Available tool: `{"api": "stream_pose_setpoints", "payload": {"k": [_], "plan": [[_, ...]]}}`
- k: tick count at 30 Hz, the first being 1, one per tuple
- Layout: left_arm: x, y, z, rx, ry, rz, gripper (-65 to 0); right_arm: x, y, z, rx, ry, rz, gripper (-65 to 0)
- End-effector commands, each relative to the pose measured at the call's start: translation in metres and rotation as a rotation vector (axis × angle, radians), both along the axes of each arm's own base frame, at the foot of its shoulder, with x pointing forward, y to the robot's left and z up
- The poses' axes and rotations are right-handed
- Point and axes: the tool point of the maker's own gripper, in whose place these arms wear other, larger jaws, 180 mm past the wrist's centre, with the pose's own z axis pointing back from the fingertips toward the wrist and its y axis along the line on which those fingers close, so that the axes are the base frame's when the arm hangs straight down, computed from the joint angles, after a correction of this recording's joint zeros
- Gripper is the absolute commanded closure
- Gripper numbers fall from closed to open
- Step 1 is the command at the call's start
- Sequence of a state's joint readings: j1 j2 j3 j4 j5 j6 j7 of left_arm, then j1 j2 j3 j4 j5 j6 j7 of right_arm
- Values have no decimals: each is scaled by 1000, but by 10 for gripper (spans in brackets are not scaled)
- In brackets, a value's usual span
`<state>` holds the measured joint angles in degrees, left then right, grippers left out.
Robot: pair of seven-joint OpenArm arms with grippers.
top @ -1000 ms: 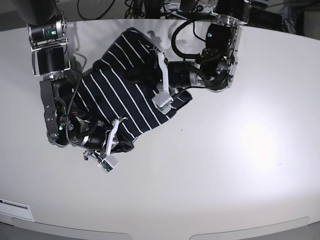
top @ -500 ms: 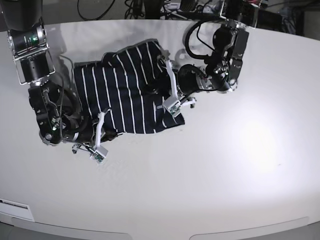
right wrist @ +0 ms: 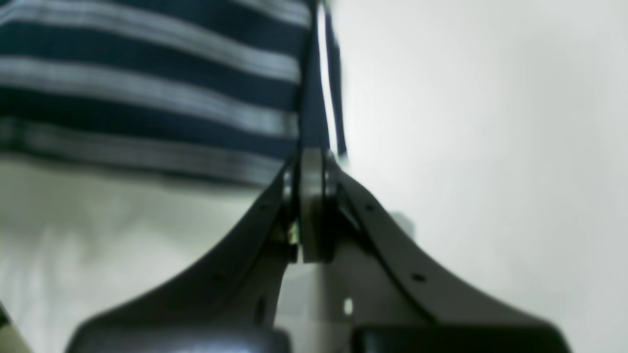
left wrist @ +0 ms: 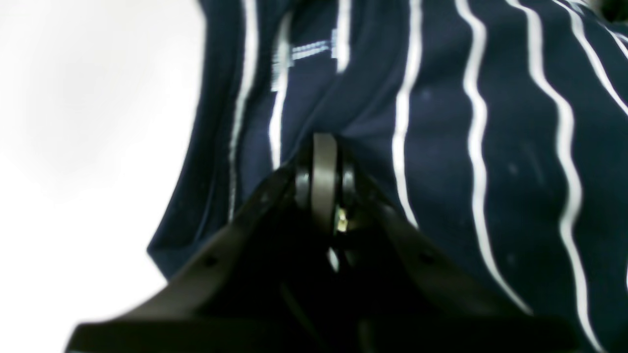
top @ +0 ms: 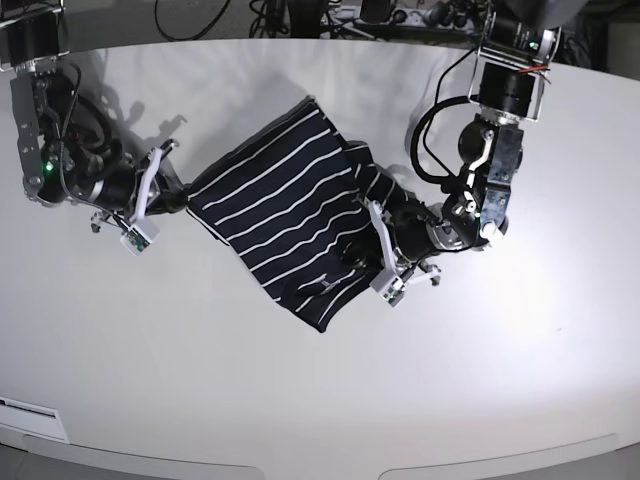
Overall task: Fold the T-shirt properly
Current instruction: 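Press and square the folded bundle with the left gripper, right gripper withdrawing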
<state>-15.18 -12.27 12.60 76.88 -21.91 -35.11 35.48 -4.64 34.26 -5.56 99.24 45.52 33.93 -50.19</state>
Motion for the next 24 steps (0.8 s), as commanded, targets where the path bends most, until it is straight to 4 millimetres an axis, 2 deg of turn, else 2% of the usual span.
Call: {"api": "stream_pose_setpoints", "payload": {"k": [1, 5, 7, 11, 14, 16, 19, 21, 24], "plan": [[15, 2, 14, -4, -49, 14, 0, 0, 0, 14, 21, -42, 4, 0], [36, -10, 33, -79, -108, 20, 0, -21, 12, 17, 62, -53, -7, 0], [42, -17, 44, -73, -121, -6, 0, -15, 12, 22, 49, -115, -49, 0], [46, -26, 98, -135, -170, -59, 0, 14, 2, 39, 18, -263, -161, 0], [29, -27, 141, -194, -222, -150, 0, 20, 0, 38, -24, -287, -164, 0], [27, -12, 154, -198, -226, -134, 0, 27, -6, 36, -68, -302, -175, 0], [46, 35, 154, -233, -172, 106, 0, 44, -22, 30, -116, -307, -217, 0], [51, 74, 135, -243, -110, 302, 0, 53, -27, 21, -101, -288, -226, 0], [31, 117, 88, -214, 0, 504, 0, 62, -33, 0, -102, -232, -233, 0]]}}
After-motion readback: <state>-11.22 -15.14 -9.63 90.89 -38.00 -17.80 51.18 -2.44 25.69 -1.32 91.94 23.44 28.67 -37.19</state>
